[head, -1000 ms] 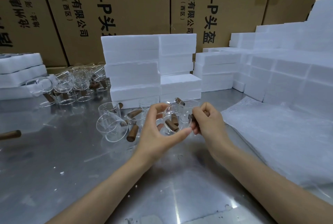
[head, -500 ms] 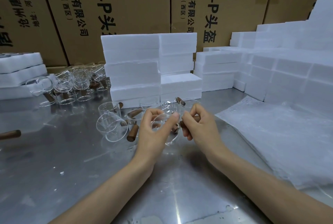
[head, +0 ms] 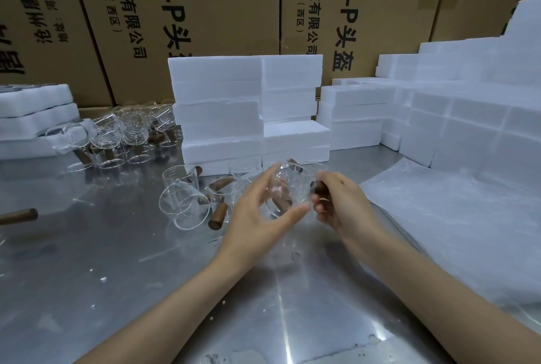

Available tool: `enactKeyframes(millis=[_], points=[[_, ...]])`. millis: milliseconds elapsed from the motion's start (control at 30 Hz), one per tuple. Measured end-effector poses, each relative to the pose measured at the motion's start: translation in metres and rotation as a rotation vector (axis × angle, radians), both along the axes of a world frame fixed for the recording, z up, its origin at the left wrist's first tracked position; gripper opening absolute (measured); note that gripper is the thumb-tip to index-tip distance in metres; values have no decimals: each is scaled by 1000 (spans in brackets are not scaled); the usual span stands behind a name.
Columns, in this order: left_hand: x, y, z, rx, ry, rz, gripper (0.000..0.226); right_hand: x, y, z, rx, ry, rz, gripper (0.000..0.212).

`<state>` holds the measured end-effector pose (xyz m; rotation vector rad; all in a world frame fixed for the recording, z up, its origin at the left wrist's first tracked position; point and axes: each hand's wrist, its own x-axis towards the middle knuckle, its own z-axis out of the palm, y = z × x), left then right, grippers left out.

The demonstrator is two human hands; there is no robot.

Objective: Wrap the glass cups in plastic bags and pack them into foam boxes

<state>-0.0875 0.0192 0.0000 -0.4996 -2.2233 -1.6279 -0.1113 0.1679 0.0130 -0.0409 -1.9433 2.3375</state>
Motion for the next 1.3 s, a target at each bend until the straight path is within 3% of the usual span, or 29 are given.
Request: enactKeyframes(millis=[200,300,433,567,733,900,1167,1300], points=[[-3,-3,7,242,-177,28,68,11,-4,5,637,451,-215,39],[-1,-4,11,235,-234,21,50,11,-5,3,822,514,-303,47],[6,3,15,204,-176,-41,29,6,-2,7,582,321,-151,50],[11,7,17,235,-152,-103,47,2,2,8,332,65,-39,54],[12,7,20,450,-163,-96,46,7,-5,7,363,73,-8,56],[13,8,19,533,-152,-18,46,11,-7,5,444,142,-60,54],[10,12,13,360,-19,54,51,12,-9,5,488,139,-50,57],[7,4,9,97,34,99,69,9,-5,7,371,6,6,57]])
